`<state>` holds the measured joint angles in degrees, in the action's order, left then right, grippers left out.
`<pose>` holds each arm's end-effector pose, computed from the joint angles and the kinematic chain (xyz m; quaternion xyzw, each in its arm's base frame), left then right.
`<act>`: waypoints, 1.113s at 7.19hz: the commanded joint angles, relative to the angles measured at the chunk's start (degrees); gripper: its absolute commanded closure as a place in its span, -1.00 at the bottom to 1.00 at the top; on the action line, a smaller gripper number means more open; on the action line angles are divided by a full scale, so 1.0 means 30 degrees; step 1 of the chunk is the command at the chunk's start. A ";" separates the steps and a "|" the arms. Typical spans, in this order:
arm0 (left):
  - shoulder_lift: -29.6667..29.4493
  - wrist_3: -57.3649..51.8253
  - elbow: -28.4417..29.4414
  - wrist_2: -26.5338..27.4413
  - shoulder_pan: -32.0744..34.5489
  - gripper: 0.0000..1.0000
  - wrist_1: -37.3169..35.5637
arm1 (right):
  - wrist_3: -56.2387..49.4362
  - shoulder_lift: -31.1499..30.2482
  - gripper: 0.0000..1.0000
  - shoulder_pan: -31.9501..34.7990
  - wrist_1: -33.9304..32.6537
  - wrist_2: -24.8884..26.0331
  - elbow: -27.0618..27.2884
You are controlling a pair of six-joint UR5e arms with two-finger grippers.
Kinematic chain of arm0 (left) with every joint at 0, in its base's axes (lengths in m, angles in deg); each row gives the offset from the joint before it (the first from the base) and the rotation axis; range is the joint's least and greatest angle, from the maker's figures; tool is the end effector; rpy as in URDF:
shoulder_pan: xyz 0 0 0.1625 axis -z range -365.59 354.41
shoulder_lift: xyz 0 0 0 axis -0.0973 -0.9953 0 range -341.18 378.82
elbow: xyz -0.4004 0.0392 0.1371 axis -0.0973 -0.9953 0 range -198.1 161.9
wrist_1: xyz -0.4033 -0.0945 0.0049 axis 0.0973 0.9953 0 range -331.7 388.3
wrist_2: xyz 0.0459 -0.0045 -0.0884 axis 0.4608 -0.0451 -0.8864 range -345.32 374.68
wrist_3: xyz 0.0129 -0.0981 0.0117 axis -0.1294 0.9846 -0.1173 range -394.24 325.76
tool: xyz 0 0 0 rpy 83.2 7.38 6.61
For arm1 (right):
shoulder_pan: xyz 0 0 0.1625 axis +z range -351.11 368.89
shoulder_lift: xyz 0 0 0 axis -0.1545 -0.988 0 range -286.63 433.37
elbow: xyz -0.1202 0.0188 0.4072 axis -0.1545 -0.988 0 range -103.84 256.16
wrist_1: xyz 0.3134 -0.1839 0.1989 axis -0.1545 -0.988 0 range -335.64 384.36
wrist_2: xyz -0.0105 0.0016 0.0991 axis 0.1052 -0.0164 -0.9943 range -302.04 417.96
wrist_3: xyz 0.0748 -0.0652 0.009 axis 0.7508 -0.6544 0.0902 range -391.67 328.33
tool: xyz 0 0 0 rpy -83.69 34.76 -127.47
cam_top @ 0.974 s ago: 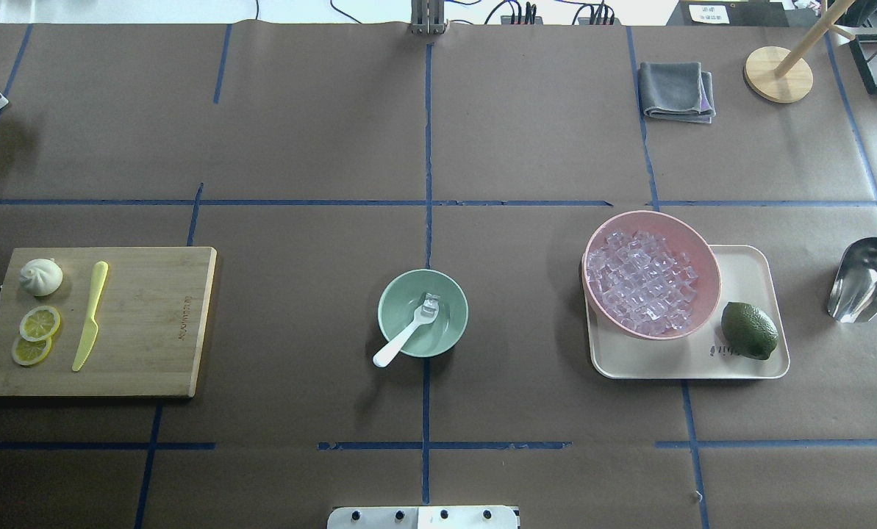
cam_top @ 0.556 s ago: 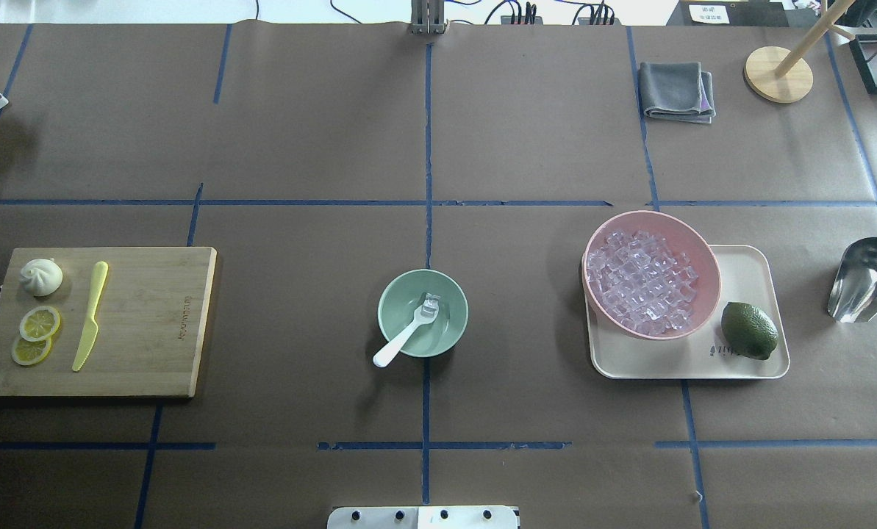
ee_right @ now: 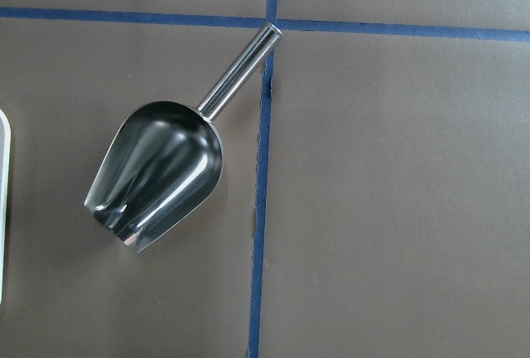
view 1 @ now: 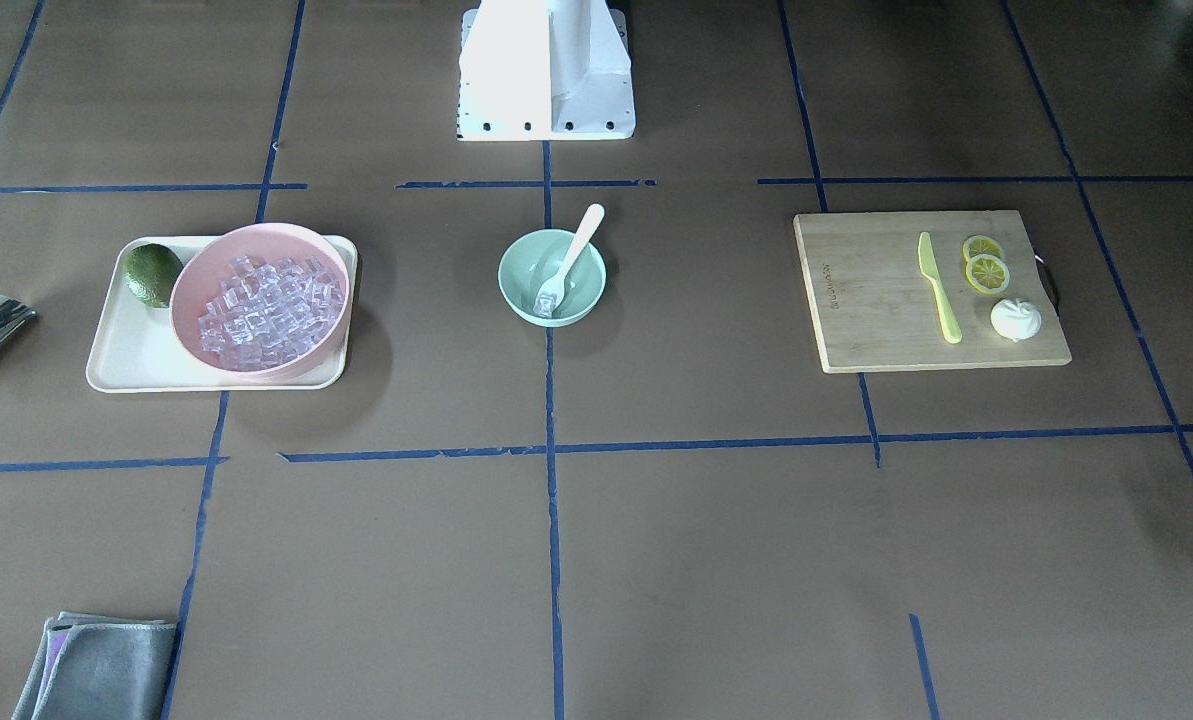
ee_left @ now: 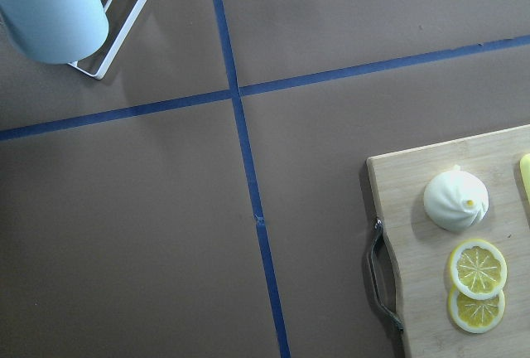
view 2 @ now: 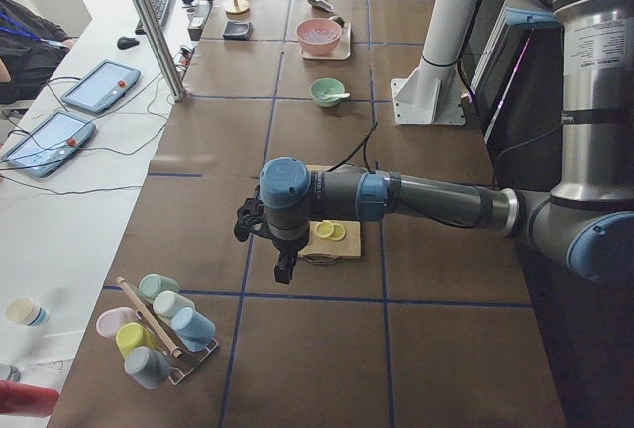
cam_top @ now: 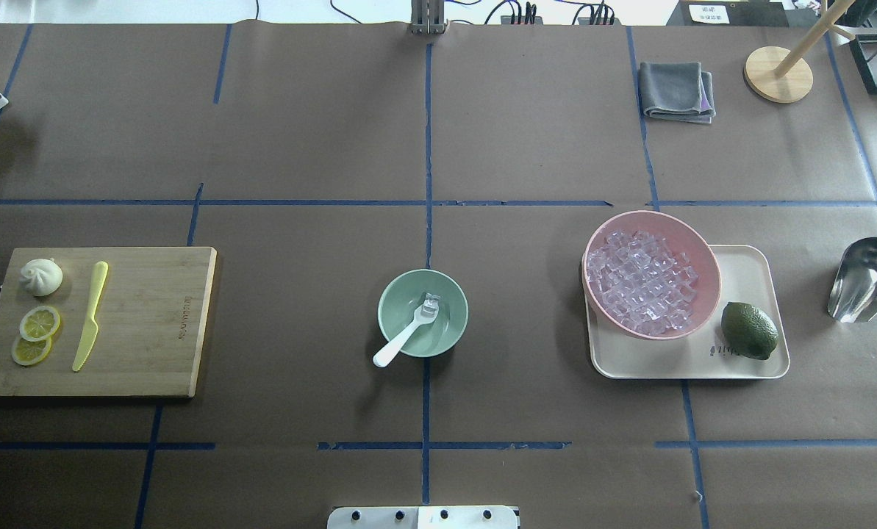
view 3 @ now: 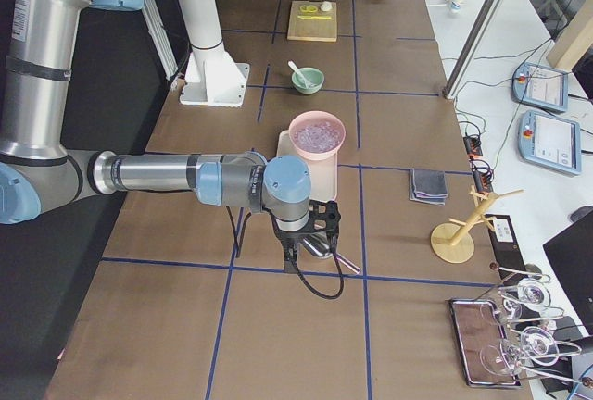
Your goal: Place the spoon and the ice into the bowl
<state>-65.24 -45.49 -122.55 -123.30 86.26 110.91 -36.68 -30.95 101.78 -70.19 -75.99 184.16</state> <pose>-0.0735 -0.4428 0.5919 0.0552 0.4029 0.0789 0.9102 0.0835 -0.3812 0.6223 0.0188 -0.3738 -0.0143 0.9272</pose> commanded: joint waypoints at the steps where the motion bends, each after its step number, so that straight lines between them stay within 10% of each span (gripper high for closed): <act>1: 0.0010 0.0001 0.0013 0.0000 0.0000 -1.00 0.0003 | 0.0000 0.0000 -1.00 -0.0024 -0.0004 0.0000 -0.0025; 8: 0.0245 0.0030 0.0188 -0.0001 0.0000 -1.00 0.0179 | 0.0000 0.0351 -1.00 -0.0054 0.0054 -0.0088 0.0150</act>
<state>-64.55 -45.40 -122.18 -123.30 86.26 111.42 -36.68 -30.11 101.63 -70.04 -76.24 184.52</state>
